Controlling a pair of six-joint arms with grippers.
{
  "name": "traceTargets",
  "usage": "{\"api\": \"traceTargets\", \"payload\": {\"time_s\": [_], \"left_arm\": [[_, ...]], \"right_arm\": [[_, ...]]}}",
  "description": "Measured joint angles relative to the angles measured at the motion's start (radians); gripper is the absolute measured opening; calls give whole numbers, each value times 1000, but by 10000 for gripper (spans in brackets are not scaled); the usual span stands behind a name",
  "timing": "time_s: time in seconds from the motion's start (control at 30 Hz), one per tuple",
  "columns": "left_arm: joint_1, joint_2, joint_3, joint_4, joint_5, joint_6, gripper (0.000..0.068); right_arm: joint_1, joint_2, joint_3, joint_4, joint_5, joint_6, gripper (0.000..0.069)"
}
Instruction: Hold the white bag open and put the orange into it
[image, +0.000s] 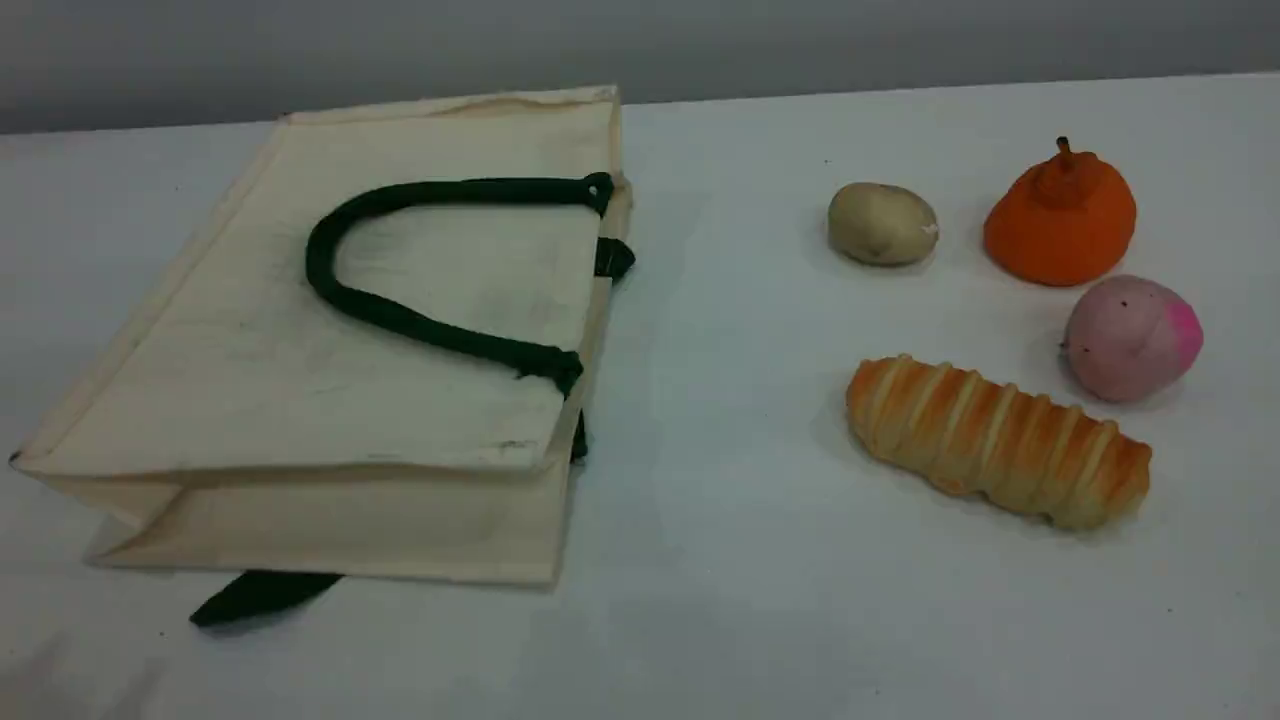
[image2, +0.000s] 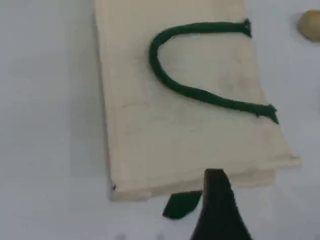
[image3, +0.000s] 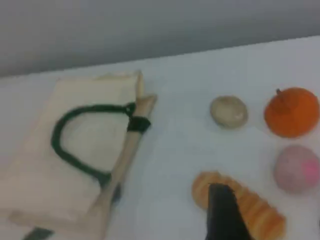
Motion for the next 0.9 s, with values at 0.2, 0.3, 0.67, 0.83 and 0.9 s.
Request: {"api": "traceTargets", "payload": {"time_s": [0.2, 0.3, 0.67, 0.83, 0.9], "left_arm": [[0, 214, 0, 0, -160, -70, 415], [0, 314, 0, 0, -222, -116, 415], [0, 614, -32, 4, -399, -176, 416], [0, 774, -120, 30, -395, -176, 416], [0, 841, -159, 30, -392, -176, 416]], "right_arm": [[0, 236, 0, 98, -141, -62, 391], [0, 335, 0, 158, -186, -135, 391], [0, 630, -18, 500, -245, -481, 391], [0, 732, -86, 604, -243, -611, 391], [1, 766, -116, 604, -243, -625, 391]]}}
